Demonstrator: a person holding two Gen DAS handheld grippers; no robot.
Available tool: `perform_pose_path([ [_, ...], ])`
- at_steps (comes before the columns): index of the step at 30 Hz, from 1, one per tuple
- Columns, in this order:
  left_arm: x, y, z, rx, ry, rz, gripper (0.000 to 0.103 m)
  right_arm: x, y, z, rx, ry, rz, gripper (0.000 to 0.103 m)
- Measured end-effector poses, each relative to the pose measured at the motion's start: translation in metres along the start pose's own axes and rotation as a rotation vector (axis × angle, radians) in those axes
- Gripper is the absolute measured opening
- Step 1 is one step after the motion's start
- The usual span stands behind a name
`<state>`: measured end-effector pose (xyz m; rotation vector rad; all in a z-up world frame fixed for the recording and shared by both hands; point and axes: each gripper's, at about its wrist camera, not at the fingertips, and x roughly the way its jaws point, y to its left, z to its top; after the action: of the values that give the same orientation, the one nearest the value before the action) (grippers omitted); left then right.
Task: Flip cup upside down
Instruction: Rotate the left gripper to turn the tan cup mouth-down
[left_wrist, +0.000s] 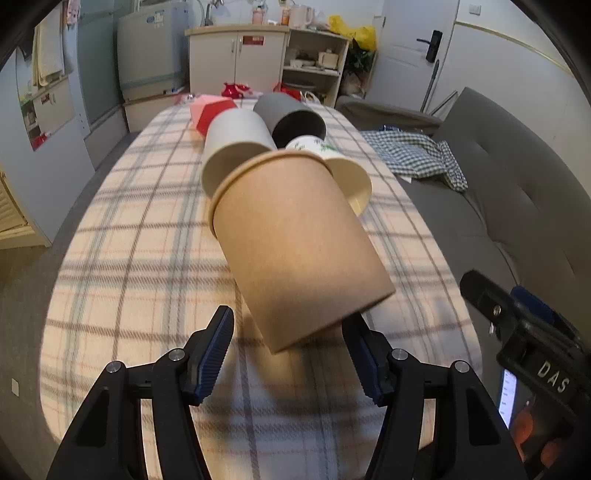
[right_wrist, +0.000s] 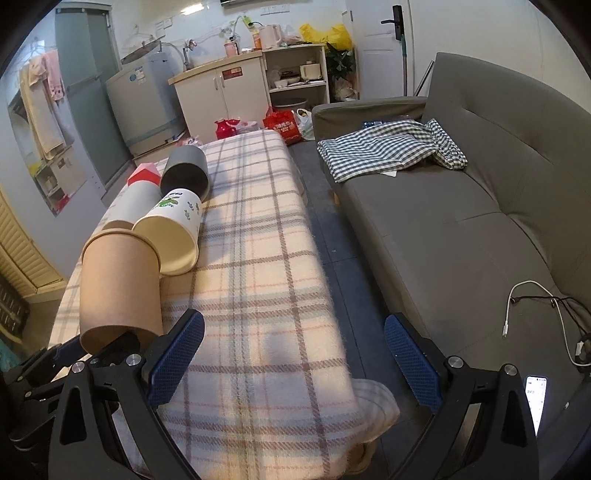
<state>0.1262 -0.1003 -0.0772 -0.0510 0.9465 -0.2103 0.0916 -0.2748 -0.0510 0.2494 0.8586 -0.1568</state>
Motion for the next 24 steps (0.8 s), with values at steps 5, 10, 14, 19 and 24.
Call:
perform_pose_path([
  [5,-0.005,-0.007,-0.004,-0.021,0.013,-0.025,0.078,-0.003,-0.007,0.001,0.007,-0.014,-0.027,0.099],
  [10,0.0,-0.018,0.001,-0.056,0.02,-0.019,0.081,-0.002,-0.024,0.002,0.036,-0.021,-0.056,0.099],
  [14,0.011,-0.024,0.004,-0.065,0.044,0.023,0.081,0.004,-0.039,0.001,0.074,-0.009,-0.064,0.099],
  [19,0.02,-0.02,0.013,-0.108,0.051,0.036,0.081,0.011,-0.046,-0.002,0.087,0.005,-0.067,0.099],
  [24,0.023,-0.017,0.014,-0.118,0.049,0.046,0.081,0.016,-0.046,-0.003,0.084,0.011,-0.065,0.099],
])
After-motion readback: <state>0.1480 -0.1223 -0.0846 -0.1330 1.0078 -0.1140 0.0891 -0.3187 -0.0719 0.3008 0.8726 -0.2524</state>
